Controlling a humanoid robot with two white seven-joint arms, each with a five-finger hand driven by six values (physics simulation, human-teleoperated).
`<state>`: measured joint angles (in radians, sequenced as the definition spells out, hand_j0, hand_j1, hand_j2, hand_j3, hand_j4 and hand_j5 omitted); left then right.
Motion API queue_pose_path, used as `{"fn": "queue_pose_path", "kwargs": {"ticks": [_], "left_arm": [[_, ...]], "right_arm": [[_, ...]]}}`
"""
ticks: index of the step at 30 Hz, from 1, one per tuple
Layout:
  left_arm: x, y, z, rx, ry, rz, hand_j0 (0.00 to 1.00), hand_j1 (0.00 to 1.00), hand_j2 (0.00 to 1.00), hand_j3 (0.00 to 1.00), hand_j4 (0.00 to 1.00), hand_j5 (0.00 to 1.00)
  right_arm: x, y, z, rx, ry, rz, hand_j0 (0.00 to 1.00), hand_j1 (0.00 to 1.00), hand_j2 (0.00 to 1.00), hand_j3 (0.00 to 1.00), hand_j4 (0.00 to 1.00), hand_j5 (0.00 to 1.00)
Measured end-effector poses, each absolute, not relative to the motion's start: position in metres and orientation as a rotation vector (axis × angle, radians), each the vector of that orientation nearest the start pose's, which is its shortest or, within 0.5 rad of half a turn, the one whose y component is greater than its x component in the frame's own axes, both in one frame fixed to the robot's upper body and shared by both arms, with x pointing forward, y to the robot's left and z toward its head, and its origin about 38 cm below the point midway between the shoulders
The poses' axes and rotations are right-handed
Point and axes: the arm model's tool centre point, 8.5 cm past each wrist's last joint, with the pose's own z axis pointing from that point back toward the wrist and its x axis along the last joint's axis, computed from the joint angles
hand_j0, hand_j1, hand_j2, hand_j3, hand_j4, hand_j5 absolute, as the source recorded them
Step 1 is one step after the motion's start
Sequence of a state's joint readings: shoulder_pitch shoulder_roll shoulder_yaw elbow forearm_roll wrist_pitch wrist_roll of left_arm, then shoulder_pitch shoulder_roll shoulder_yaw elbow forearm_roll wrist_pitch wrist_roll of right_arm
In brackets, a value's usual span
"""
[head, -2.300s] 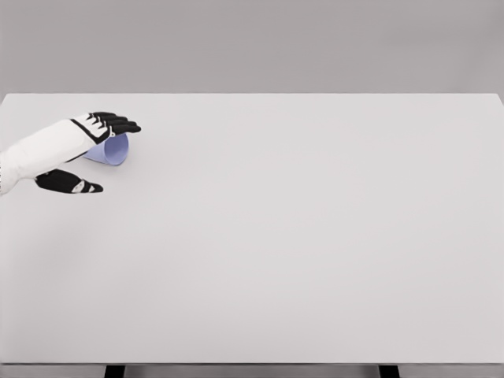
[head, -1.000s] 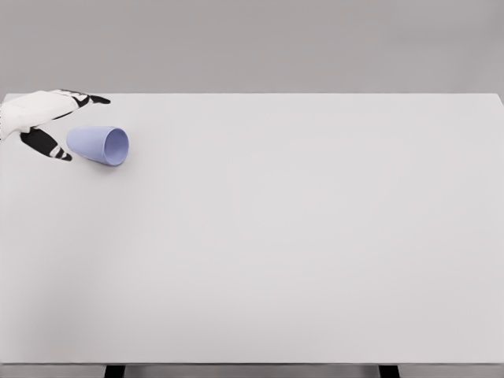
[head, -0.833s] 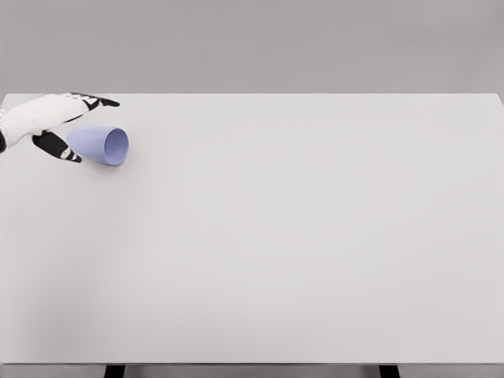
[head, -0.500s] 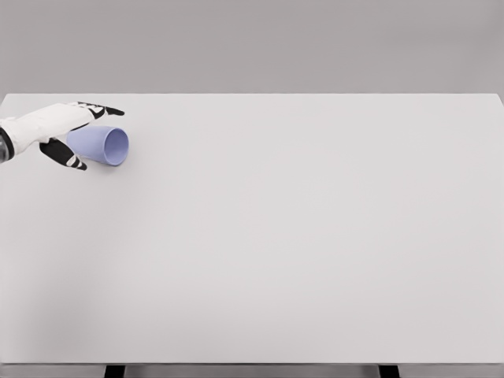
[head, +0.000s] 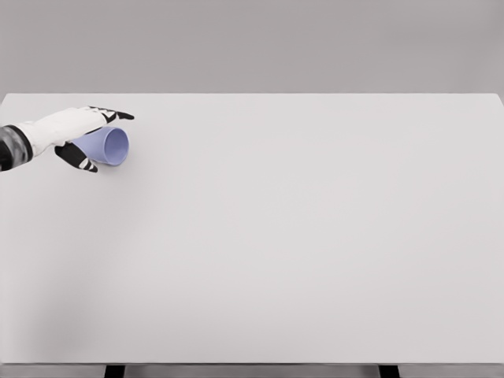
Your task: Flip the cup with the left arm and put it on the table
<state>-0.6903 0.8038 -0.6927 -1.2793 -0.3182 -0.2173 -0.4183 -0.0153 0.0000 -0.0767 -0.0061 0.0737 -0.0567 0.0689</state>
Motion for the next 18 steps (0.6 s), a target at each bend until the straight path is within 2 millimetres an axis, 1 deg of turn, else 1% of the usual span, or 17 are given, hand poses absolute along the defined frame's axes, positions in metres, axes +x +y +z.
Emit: {"fn": "queue_pose_path", "kwargs": {"ticks": [3, 7, 18], "left_arm": [[0.478, 0.353, 0.189, 0.559, -1.194, -1.643, 1.00, 1.00, 1.00, 1.00, 1.00, 1.00], [0.480, 0.349, 0.186, 0.566, -1.187, -1.649, 1.00, 1.00, 1.00, 1.00, 1.00, 1.00], [0.484, 0.347, 0.179, 0.589, -1.150, -1.616, 1.00, 1.00, 1.00, 1.00, 1.00, 1.00]], "right_arm": [[0.018, -0.266, -0.262, -0.019, -0.078, 0.003, 1.00, 1.00, 1.00, 1.00, 1.00, 1.00], [0.018, -0.266, -0.262, -0.019, -0.078, 0.003, 1.00, 1.00, 1.00, 1.00, 1.00, 1.00], [0.019, -0.266, -0.262, -0.019, -0.080, 0.003, 1.00, 1.00, 1.00, 1.00, 1.00, 1.00]]}}
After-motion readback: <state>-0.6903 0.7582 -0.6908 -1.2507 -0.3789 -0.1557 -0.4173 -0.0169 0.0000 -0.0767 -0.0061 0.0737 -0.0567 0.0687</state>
